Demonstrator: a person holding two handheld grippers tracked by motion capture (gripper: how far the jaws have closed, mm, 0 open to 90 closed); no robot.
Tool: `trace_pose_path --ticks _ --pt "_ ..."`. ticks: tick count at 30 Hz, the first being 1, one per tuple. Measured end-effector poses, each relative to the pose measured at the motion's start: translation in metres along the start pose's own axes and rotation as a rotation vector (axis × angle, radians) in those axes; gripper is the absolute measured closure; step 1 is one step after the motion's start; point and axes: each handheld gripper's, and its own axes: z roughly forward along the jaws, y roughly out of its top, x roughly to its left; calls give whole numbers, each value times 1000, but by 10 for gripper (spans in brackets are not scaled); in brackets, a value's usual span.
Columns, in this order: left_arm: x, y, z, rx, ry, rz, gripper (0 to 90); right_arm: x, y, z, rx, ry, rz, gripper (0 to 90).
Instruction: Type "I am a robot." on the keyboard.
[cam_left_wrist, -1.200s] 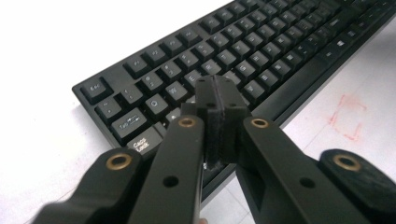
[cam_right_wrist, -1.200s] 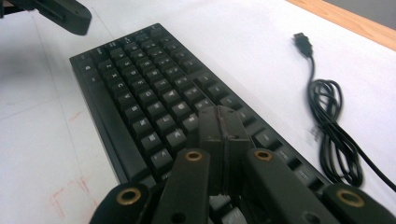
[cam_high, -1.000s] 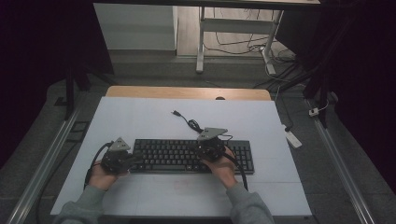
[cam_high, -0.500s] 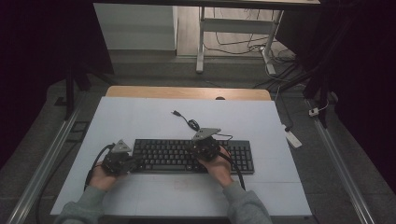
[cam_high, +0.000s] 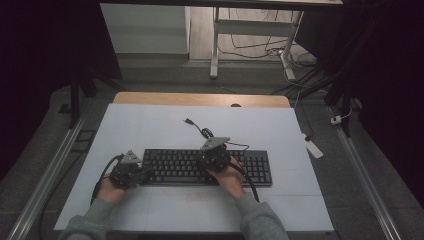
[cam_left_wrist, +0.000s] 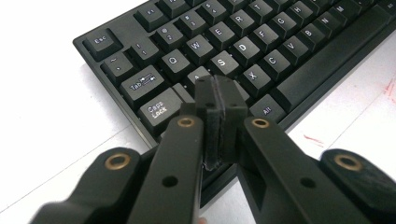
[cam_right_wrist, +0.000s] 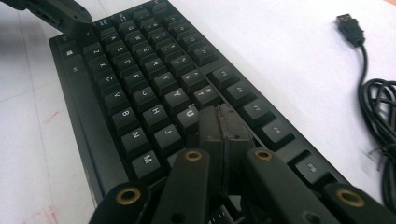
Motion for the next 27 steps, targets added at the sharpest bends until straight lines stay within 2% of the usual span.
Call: trace_pose_path --ticks 7,27 --pt "1 0 1 3 0 2 882 3 3 9 -3 14 -2 893" --pt "3 -2 4 5 3 -7 876 0 0 17 9 3 10 894"
